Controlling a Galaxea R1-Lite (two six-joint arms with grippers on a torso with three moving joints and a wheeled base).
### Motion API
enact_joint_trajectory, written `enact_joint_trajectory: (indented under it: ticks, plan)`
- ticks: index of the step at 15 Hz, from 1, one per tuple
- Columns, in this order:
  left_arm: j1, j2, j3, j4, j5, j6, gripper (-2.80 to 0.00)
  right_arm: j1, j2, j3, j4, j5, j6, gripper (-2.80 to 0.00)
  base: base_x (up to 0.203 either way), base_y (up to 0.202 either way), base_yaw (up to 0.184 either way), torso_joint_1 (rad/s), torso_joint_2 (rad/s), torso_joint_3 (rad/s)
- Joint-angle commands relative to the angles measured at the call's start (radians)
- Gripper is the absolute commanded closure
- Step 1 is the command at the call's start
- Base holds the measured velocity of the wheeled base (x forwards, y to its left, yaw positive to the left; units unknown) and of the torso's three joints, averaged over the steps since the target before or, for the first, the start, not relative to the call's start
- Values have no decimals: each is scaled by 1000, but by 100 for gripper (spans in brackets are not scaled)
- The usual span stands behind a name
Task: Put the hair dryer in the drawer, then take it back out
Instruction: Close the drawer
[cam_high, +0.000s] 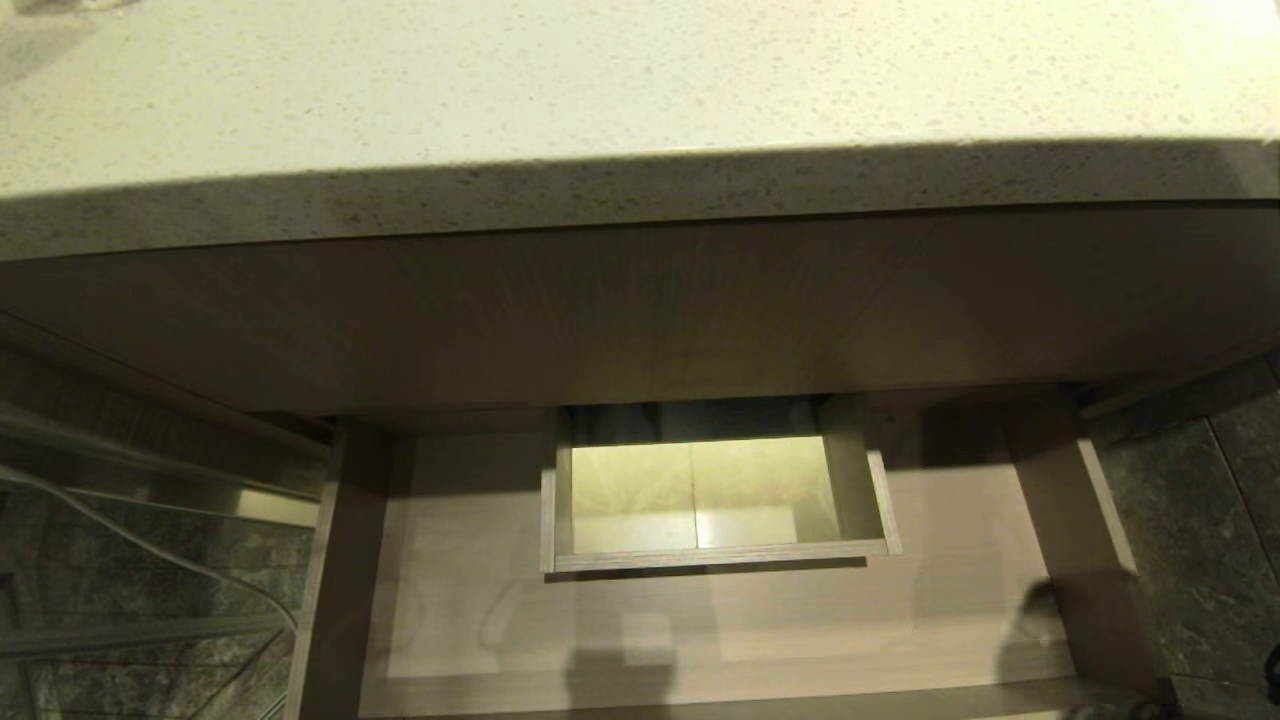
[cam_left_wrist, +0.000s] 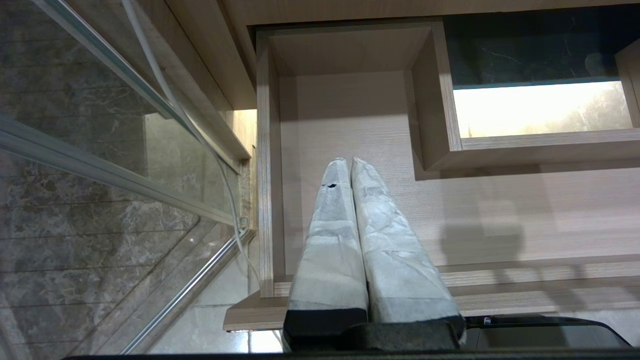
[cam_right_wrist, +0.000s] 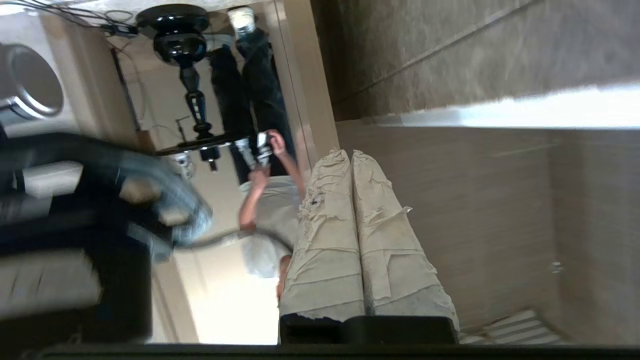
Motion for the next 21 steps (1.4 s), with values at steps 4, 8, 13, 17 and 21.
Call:
enact_joint_trajectory:
  ticks: [4, 8, 13, 17, 21]
  plan:
    - [0, 0, 0, 0, 0, -1, 0, -44, 284, -51, -148, 8, -24, 0, 0, 0, 0, 0, 0, 0]
    - [0, 0, 0, 0, 0, -1, 0, -44, 371, -89, -366, 75, -51, 0, 0, 0, 0, 0, 0, 0]
    - [0, 0, 0, 0, 0, -1, 0, -30, 345, -76, -438, 140, -93, 0, 0, 0, 0, 0, 0, 0]
    - [0, 0, 0, 0, 0, 1, 0, 0, 327, -76, -503, 212, -101, 0, 0, 0, 0, 0, 0, 0]
    - [0, 0, 0, 0, 0, -1, 0, 31, 324, -82, -577, 263, -100, 0, 0, 0, 0, 0, 0, 0]
